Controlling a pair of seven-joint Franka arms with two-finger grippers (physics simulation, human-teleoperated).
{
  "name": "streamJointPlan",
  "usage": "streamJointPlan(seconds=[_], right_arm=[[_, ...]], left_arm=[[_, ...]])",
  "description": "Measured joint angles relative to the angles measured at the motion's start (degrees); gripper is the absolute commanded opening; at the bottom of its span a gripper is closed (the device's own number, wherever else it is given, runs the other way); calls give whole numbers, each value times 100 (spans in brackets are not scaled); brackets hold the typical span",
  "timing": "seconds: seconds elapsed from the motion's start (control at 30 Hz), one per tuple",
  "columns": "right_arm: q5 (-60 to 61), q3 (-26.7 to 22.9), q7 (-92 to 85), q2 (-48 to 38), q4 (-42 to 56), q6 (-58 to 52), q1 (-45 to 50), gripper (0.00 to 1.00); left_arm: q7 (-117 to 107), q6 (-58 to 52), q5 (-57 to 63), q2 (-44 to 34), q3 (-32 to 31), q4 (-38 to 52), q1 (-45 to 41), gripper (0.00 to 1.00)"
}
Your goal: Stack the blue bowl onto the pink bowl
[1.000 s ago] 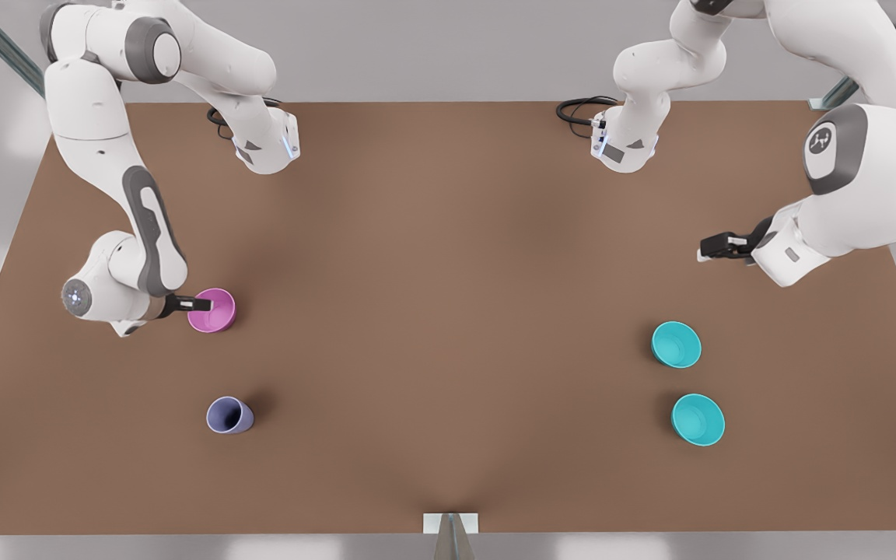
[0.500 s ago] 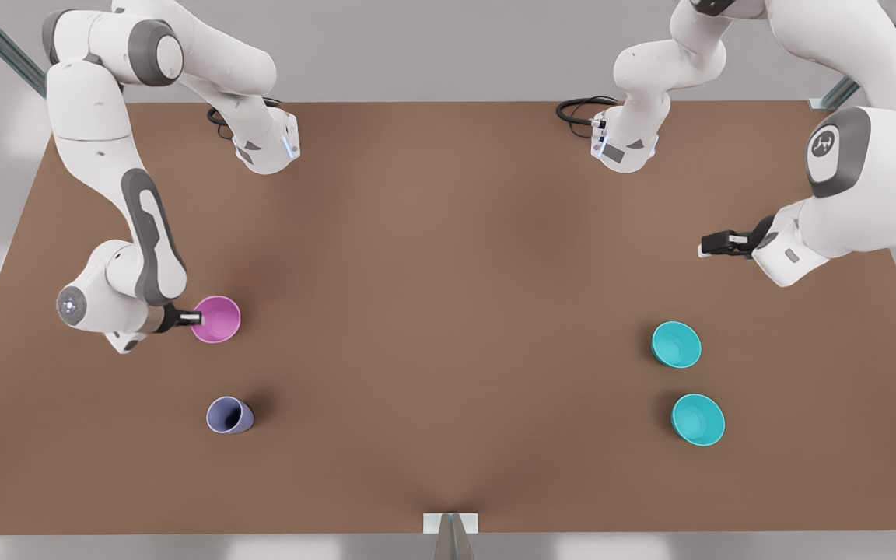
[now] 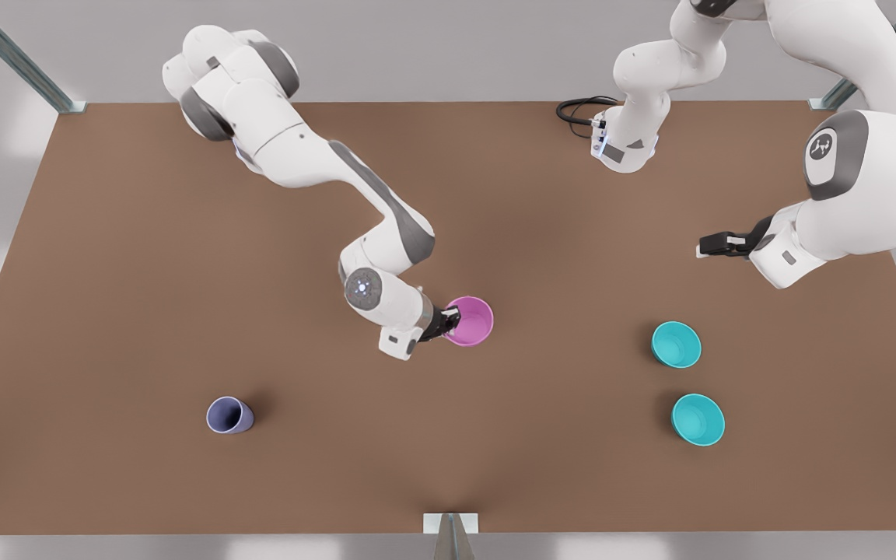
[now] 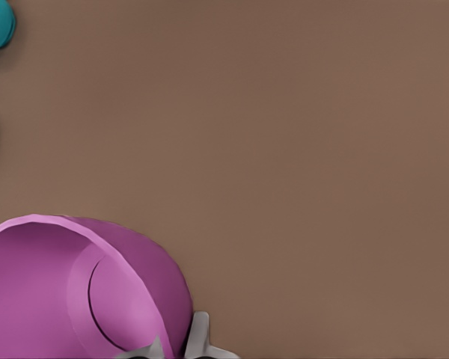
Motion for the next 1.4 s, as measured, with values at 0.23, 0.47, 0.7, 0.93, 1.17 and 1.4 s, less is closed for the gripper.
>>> streamJointPlan(seconds=[0.23, 0.47, 0.7, 0.93, 1.17, 1.4], right_arm=[[-322, 8, 1604, 653, 92, 67, 203, 21], [-371, 16, 2754, 842, 100, 125, 225, 100], [-425, 7, 3539, 346, 563, -171, -348, 100], [-2539, -146, 2469, -692, 992, -2135, -2776, 100], [-2668, -330, 796, -3436, 204, -4456, -3127, 100], [-2324, -431, -228, -4096, -785, -4913, -3123, 100]], left_arm=[[0, 3, -10, 182, 3, 24, -6, 100], [94, 907, -44, 1799, 600, 144, 346, 100], [723, 2678, -555, 2488, 1416, -613, 137, 100], [1184, 3701, -760, 2719, 1422, -1317, -5, 100], [1496, 4028, -932, 2918, 1381, -1376, -36, 55], [1692, 4133, -1040, 2905, 1370, -1348, -99, 21]])
